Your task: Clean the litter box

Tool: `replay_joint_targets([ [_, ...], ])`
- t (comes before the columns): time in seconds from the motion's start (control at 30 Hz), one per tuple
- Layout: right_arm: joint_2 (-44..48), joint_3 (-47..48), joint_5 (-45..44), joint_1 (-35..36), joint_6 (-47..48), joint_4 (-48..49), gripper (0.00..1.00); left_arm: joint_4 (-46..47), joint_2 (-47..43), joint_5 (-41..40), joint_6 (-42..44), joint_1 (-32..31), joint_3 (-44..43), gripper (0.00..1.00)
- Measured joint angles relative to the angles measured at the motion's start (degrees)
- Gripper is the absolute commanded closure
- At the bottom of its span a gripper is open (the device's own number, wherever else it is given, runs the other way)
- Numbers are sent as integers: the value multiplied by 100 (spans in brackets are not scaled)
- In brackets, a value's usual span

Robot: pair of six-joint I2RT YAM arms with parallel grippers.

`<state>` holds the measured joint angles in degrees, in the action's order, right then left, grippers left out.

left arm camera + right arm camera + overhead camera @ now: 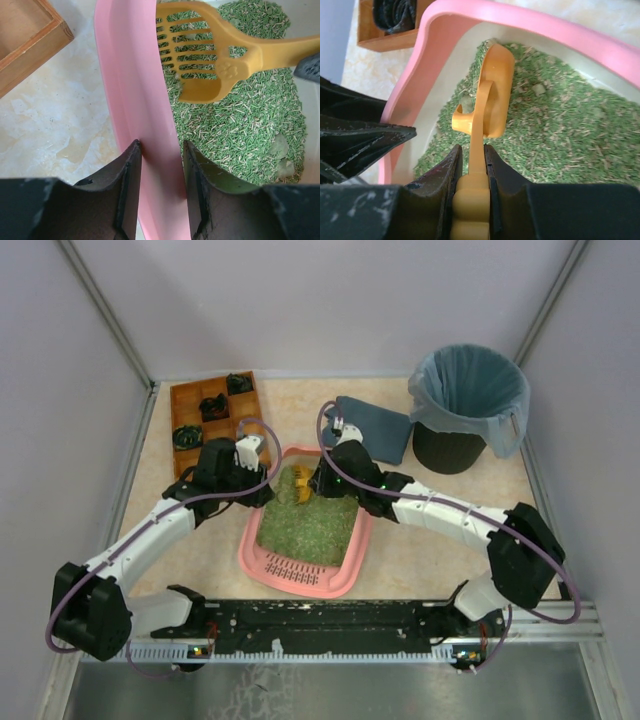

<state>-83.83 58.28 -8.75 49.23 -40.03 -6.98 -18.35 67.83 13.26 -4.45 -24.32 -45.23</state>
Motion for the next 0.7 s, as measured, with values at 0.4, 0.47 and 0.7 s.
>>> replay_joint_targets([
  [0.4,-179,-175,1093,-72,-374,378,100,0,7,0,0,4,0,61],
  [0.47,-155,-177,1185,-72,-385,289,100,0,9,0,-2,4,-2,61],
  [0.7,96,-592,1585,-61,-688,186,100,0,22,0,-2,4,-11,61],
])
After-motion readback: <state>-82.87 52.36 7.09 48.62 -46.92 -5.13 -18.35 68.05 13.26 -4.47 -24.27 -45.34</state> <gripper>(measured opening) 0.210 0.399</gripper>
